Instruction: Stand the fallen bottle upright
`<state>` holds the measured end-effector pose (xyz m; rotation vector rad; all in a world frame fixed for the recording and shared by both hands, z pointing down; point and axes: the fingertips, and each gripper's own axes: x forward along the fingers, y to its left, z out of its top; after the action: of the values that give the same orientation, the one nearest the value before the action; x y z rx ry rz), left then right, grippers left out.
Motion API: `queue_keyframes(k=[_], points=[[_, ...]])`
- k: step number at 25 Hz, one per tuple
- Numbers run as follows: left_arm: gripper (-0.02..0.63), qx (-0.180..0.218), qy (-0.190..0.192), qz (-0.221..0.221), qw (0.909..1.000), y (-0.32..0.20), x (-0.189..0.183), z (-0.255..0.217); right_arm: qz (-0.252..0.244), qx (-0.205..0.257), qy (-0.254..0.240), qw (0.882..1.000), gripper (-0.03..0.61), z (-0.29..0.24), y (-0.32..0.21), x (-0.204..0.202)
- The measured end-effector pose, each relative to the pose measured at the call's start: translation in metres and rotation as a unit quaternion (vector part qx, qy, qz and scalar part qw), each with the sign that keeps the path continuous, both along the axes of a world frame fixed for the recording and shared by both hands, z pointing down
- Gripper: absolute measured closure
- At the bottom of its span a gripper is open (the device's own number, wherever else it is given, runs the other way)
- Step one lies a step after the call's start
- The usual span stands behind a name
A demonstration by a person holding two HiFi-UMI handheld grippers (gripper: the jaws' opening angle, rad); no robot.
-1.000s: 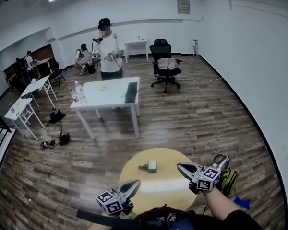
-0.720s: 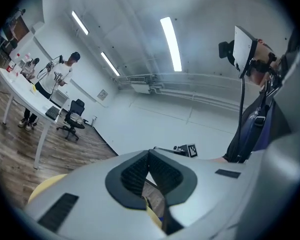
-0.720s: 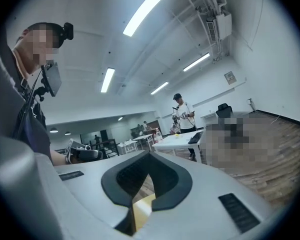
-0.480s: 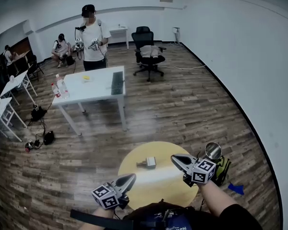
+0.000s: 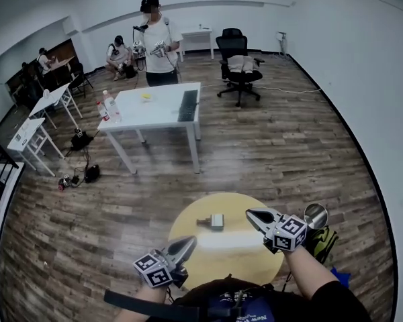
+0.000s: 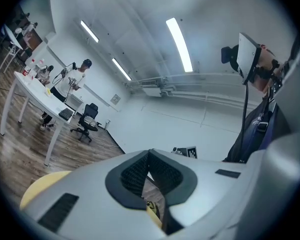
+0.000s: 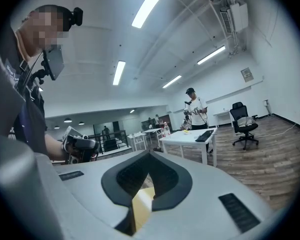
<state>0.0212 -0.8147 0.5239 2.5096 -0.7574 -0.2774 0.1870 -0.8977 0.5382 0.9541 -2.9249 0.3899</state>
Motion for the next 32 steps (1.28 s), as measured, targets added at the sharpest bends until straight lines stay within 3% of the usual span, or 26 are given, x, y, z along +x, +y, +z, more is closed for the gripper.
queue_keyframes(k=[4, 11, 18, 21, 27, 32], points=[[0.611, 0.003, -0.012, -0.022, 0.9997, -0.006, 0.006, -0.005, -0.005, 0.01, 0.006, 1.0, 0.589, -0.002, -0.015, 0.015], [0.611, 0.006, -0.024, -0.031, 0.9992, -0.032, -0.007, 0.013, 0.001, 0.03, 0.03, 0.999, 0.589, 0.016, -0.057, 0.002], [0.611, -0.015, -0.042, -0.03, 0.9986, -0.073, -0.046, 0.064, -0.036, 0.029, 0.109, 0.993, 0.583, 0.09, -0.094, -0.065], [0.611, -0.024, -0.049, -0.026, 0.9982, -0.09, -0.066, 0.086, -0.077, 0.02, 0.151, 0.985, 0.491, 0.13, -0.104, -0.106], [0.611, -0.049, -0.051, -0.022, 0.9972, -0.118, -0.111, 0.131, -0.147, 0.005, 0.255, 0.956, 0.361, 0.228, -0.115, -0.172], [0.611, -0.078, -0.032, -0.018, 0.9963, -0.137, -0.131, 0.155, -0.198, 0.026, 0.381, 0.903, 0.265, 0.304, -0.13, -0.184]])
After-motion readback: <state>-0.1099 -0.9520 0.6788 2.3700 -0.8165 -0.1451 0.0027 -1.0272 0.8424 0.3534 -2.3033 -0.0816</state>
